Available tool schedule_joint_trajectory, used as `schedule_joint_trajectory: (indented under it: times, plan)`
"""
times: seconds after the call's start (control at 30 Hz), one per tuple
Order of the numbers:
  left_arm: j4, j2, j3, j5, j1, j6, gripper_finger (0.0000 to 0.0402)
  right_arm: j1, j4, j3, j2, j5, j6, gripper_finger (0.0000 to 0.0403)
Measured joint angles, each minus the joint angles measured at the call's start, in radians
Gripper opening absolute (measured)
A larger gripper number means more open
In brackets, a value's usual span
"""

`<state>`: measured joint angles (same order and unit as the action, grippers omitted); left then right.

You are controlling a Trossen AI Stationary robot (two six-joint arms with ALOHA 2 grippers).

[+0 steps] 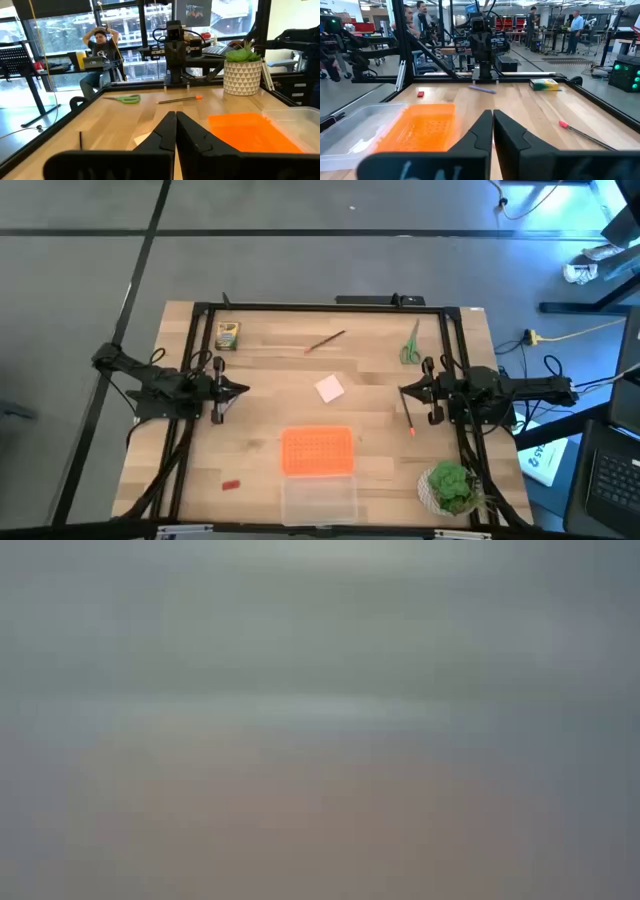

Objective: Pack school essentials

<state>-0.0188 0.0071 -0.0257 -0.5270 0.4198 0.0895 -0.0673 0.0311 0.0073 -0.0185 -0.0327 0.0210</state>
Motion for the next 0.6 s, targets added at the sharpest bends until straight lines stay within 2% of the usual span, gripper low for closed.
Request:
schedule_joint_trajectory:
  times: [0.3, 0.43, 0.6]
  plan:
    - [0.000, 0.000, 0.000, 0.000, 0.000, 0.001, 0.0000, 0.000, 0.000, 0.000, 0.000, 0.000, 0.002, 0.0017]
    - [0.000, 0.000, 0.000, -0.003, 0.000, 0.049, 0.0000, 0.000, 0.002, 0.001, 0.000, -0.023, 0.034, 0.0017]
    - [0.005, 0.000, -0.040, -0.016, 0.000, 0.087, 0.0000, 0.000, -0.064, 0.065, -0.002, -0.057, 0.050, 0.0017]
